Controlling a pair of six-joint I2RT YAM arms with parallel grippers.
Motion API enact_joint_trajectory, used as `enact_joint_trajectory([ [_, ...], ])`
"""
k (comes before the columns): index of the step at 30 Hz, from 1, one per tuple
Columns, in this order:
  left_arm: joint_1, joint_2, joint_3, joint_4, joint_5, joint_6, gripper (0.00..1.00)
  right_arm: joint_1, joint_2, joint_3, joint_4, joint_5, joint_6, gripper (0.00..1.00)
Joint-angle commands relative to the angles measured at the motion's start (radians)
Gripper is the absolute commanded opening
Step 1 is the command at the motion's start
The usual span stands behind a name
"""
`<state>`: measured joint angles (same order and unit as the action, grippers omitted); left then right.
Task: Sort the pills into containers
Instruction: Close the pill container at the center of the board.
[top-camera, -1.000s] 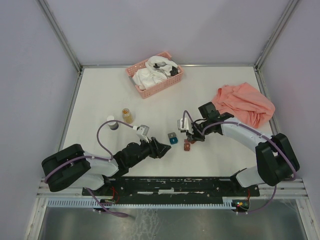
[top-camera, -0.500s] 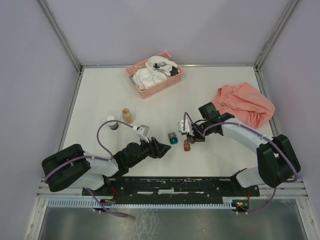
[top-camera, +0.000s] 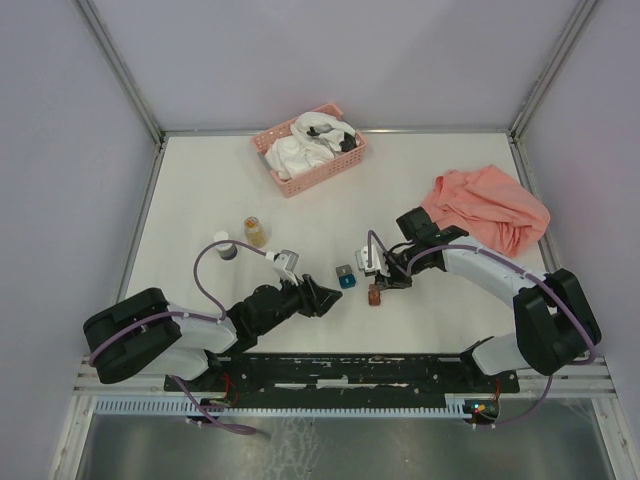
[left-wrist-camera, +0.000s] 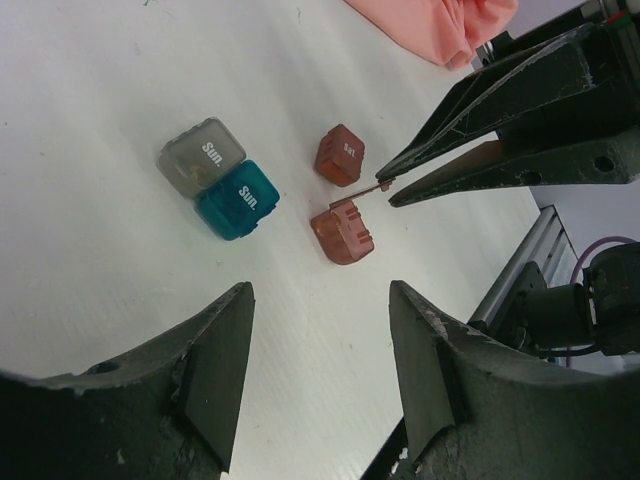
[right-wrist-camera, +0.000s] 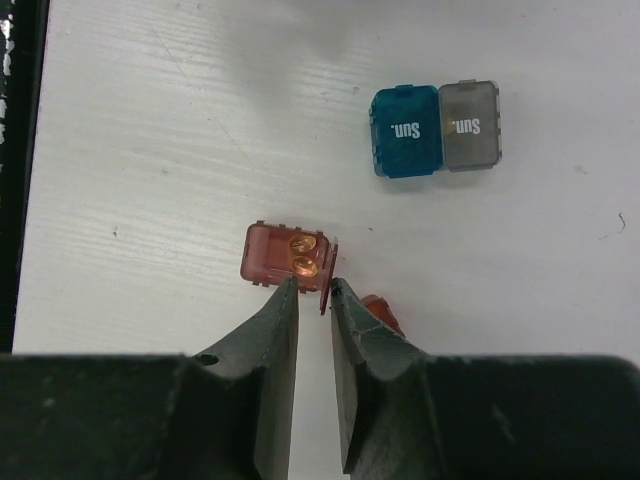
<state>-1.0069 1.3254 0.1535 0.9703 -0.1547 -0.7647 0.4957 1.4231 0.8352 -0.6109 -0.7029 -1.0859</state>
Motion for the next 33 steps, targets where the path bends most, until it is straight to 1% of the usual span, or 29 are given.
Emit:
enact_joint_trajectory([
  [1, -0.004, -0.005, 0.019, 0.012, -0.003, 0.037, 0.63, 0.008, -0.018, 0.014, -0.041, -0.036, -0.048, 0.28],
  [6, -0.004, -0.002, 0.024, 0.009, -0.001, 0.038, 0.63, 0.011, -0.018, 0.021, -0.069, -0.044, -0.070, 0.32],
  [12, -0.005, -0.003, 0.027, 0.002, 0.000, 0.039, 0.63, 0.015, -0.017, 0.027, -0.091, -0.052, -0.089, 0.33],
  [15, -0.004, -0.002, 0.029, 0.002, 0.004, 0.039, 0.63, 0.015, -0.020, 0.029, -0.098, -0.053, -0.092, 0.35],
  [21, -0.006, 0.013, 0.045, 0.004, 0.045, 0.038, 0.63, 0.016, -0.019, 0.040, -0.121, -0.067, -0.096, 0.39],
  [24, -0.020, 0.029, 0.054, 0.004, 0.061, 0.053, 0.63, 0.016, -0.019, 0.046, -0.136, -0.072, -0.098, 0.42],
  [27, -0.042, 0.043, 0.063, 0.004, 0.069, 0.071, 0.61, 0.016, -0.017, 0.052, -0.146, -0.074, -0.099, 0.43],
  [28, -0.053, 0.049, 0.067, 0.003, 0.068, 0.076, 0.60, 0.015, -0.014, 0.054, -0.149, -0.072, -0.098, 0.43],
  [33, -0.122, 0.094, 0.099, -0.015, 0.060, 0.064, 0.41, 0.016, -0.011, 0.056, -0.148, -0.067, -0.094, 0.43],
])
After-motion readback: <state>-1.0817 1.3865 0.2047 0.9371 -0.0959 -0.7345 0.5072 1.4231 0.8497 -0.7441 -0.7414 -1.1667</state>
